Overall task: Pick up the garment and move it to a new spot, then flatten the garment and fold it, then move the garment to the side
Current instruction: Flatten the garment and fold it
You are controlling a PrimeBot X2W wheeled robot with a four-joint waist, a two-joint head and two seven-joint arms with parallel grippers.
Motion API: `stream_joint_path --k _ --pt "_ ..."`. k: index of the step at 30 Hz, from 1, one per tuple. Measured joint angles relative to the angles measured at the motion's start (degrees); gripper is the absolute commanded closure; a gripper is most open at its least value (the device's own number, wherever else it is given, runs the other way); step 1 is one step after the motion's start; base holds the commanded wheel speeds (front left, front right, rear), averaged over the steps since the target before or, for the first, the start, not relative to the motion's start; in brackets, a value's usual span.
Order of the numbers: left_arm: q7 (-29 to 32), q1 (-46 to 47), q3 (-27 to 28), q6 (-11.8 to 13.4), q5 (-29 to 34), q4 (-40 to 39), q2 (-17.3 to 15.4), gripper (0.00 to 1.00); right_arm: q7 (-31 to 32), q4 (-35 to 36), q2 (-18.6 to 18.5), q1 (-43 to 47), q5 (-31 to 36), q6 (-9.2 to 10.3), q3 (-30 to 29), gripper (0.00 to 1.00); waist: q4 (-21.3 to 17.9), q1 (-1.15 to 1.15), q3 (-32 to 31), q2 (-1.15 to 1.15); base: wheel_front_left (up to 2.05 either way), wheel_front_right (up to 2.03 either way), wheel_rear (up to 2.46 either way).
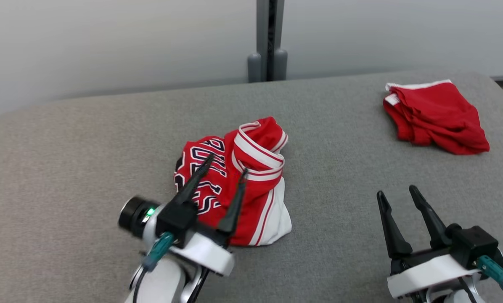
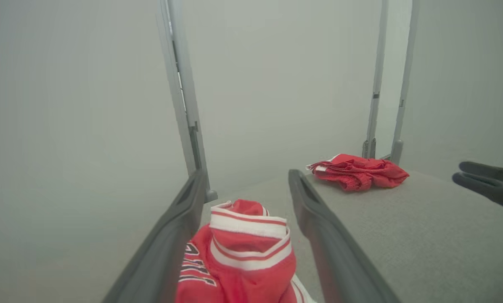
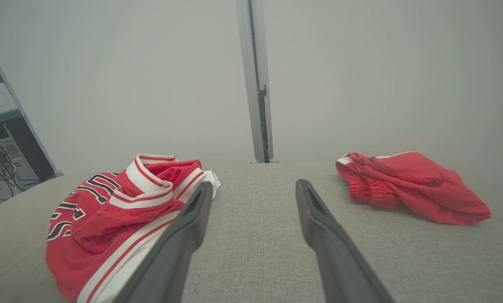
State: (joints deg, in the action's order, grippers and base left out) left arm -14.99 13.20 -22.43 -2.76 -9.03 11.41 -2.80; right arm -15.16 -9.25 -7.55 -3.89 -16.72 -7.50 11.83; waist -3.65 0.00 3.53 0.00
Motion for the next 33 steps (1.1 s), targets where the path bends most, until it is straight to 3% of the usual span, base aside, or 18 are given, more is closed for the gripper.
stream_joint_path --k 8,15,22,23,24,25,26,27,28,33 --pt "1.69 13.29 -13.51 -1.79 -0.62 9.22 0.04 0.00 0.00 0.66 0.34 -3.17 -0.04 0.00 -0.16 0.00 -3.72 0.00 5.36 0.00 0.00 0.00 0.00" --pt "9.77 20.99 -17.36 3.76 -1.68 20.82 0.05 0.00 0.00 1.01 0.86 -5.33 -0.42 0.00 -0.27 0.00 -7.31 0.00 9.31 0.00 0.00 0.00 0.00" --pt "12.96 24.13 -19.18 8.17 -0.70 29.03 0.08 0.00 0.00 1.07 0.92 -5.80 -0.48 0.00 -0.71 0.00 -8.43 0.00 10.98 0.00 0.00 0.00 0.00" --pt "12.98 24.50 -19.39 8.72 -0.42 29.91 0.05 0.09 0.00 1.10 1.00 -5.98 -0.48 0.00 -0.70 0.00 -8.34 0.00 10.94 0.00 0.00 0.00 0.00" --pt "13.04 24.94 -19.63 8.99 -0.20 30.45 0.04 0.41 0.00 1.12 1.03 -6.12 -0.48 0.00 -0.67 0.00 -8.19 0.00 10.89 0.00 0.00 0.00 0.00" --pt "13.03 25.18 -19.89 9.05 -0.20 30.81 0.04 0.58 0.00 1.13 1.05 -6.15 -0.48 0.00 -0.60 0.00 -7.99 0.00 10.82 0.00 0.00 0.00 0.00" --pt "13.01 25.23 -20.11 9.05 -0.45 31.11 0.05 0.70 0.00 1.13 1.05 -6.15 -0.48 0.00 -0.55 0.00 -7.78 0.00 10.72 0.00 0.00 0.00 0.00" --pt "13.12 25.24 -20.42 9.05 -0.63 31.60 0.07 0.70 0.00 1.12 1.05 -6.16 -0.48 0.00 -0.46 0.00 -7.57 0.00 10.60 0.00 0.00 0.00 0.00" --pt "13.45 25.27 -20.73 9.05 -0.65 31.97 0.04 1.00 0.00 1.13 1.04 -6.19 -0.49 0.00 -0.38 0.00 -7.35 0.00 10.47 0.00 0.00 0.00 0.00" --pt "12.40 26.08 -21.23 8.91 -1.82 32.62 0.03 1.00 0.00 1.23 0.94 -6.36 -0.57 0.00 -0.21 0.00 -6.37 0.00 9.69 0.00 0.00 0.00 0.00"
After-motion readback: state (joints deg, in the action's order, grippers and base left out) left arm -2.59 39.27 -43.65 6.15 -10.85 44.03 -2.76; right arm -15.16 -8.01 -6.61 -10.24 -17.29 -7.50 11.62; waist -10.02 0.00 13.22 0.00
